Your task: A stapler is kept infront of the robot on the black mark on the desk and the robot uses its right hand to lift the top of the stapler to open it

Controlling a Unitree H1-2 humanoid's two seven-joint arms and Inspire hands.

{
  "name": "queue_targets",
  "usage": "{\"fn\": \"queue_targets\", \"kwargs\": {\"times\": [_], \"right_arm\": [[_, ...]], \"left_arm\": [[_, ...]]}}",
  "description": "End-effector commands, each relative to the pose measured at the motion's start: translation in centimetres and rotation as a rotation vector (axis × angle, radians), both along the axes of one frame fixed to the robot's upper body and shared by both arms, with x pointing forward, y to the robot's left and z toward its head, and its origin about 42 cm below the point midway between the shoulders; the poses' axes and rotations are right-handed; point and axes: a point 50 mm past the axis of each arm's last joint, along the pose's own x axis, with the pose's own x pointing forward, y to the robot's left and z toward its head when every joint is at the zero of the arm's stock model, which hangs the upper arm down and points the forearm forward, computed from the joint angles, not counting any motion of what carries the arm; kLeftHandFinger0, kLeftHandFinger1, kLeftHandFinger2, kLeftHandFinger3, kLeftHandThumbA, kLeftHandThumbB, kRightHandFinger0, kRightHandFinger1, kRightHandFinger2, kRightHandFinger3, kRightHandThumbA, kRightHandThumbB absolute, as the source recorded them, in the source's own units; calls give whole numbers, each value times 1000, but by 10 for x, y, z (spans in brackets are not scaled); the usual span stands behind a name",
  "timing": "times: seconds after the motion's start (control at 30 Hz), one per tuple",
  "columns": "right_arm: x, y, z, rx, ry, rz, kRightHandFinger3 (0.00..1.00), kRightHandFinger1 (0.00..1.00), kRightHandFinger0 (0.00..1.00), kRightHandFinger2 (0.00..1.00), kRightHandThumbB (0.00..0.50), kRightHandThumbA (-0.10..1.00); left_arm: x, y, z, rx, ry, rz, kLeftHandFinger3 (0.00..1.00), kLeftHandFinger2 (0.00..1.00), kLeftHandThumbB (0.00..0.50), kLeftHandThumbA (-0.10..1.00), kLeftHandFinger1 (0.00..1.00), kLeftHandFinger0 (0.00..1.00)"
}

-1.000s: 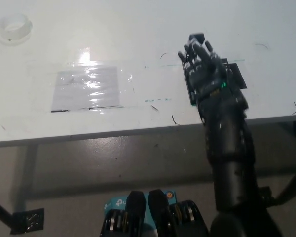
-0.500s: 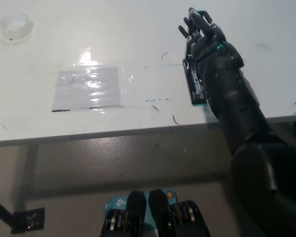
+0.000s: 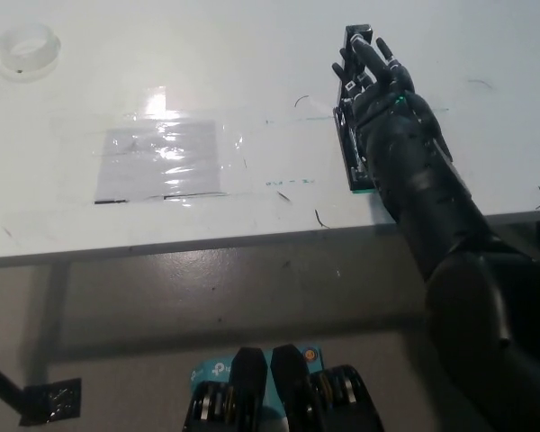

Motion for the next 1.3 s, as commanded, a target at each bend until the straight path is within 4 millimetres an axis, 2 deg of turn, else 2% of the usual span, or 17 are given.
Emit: {"fn": "queue_targets", "kwargs": {"times": [0.0, 0.17, 0.2, 0.27, 0.33, 0.4, 0.43, 0.47, 0.53, 0.63, 0.7, 0.73, 0.93, 1.03, 1.1, 1.13, 1.27], "right_arm": [[-8, 8, 2, 6, -74, 57, 948, 703, 637, 758, 0, 704], [-29, 6, -4, 21, -103, 87, 937, 703, 618, 778, 0, 705], [-35, 7, -4, 31, -126, 106, 948, 729, 625, 812, 0, 705], [-52, 5, -7, 32, -133, 125, 901, 690, 597, 759, 0, 692], [-68, 2, -9, 39, -131, 139, 920, 692, 602, 764, 0, 687], [-85, -2, -15, 54, -132, 170, 1000, 736, 667, 821, 0, 721], [-87, -2, -16, 55, -131, 174, 1000, 738, 669, 824, 0, 726], [-106, -9, -24, 52, -115, 170, 1000, 755, 670, 816, 0, 735], [-118, -13, -29, 46, -110, 172, 1000, 760, 652, 831, 0, 734], [-136, -27, -42, 29, -126, 175, 1000, 713, 626, 810, 0, 740], [-141, -31, -45, 36, -135, 184, 1000, 731, 666, 828, 0, 770], [-148, -36, -49, 42, -139, 183, 1000, 770, 749, 861, 0, 791], [-168, -44, -60, 40, -132, 195, 1000, 824, 765, 908, 0, 808], [-180, -52, -70, 35, -108, 194, 1000, 814, 778, 881, 0, 819], [-183, -56, -74, 31, -79, 180, 1000, 780, 751, 829, 0, 804], [-185, -58, -76, 26, -73, 178, 1000, 778, 739, 821, 0, 803], [-190, -66, -75, 26, -71, 166, 1000, 775, 752, 832, 0, 810]], "left_arm": [[0, 9, 7, 36, -20, 5, 785, 609, 257, 1000, 479, 421], [0, 7, 10, 36, -17, 3, 779, 610, 263, 1000, 503, 454], [1, 9, 12, 37, -22, 9, 781, 606, 265, 1000, 503, 456], [1, 9, 14, 42, -30, 10, 774, 608, 251, 1000, 503, 441], [2, 9, 14, 43, -26, 12, 771, 605, 260, 1000, 498, 437], [2, 10, 14, 48, -28, 6, 769, 585, 271, 1000, 480, 419], [2, 10, 14, 48, -28, 6, 768, 584, 271, 1000, 479, 419], [1, 12, 13, 44, -29, 3, 751, 566, 277, 1000, 455, 401], [1, 12, 13, 35, -28, 5, 746, 571, 278, 1000, 464, 418], [0, 12, 14, 38, -29, 4, 753, 583, 284, 1000, 473, 421], [0, 12, 13, 42, -28, 2, 768, 599, 277, 1000, 489, 443], [0, 12, 13, 45, -24, 3, 767, 601, 272, 1000, 484, 440], [0, 16, 13, 47, -26, 15, 744, 590, 264, 1000, 469, 419], [-1, 16, 11, 45, -26, 9, 748, 581, 283, 1000, 471, 421], [-1, 14, 14, 50, -25, 10, 738, 591, 258, 1000, 484, 425], [-2, 13, 15, 45, -30, 12, 732, 591, 265, 1000, 483, 424], [3, 15, 15, 46, -23, 10, 755, 601, 250, 1000, 487, 429]]}}
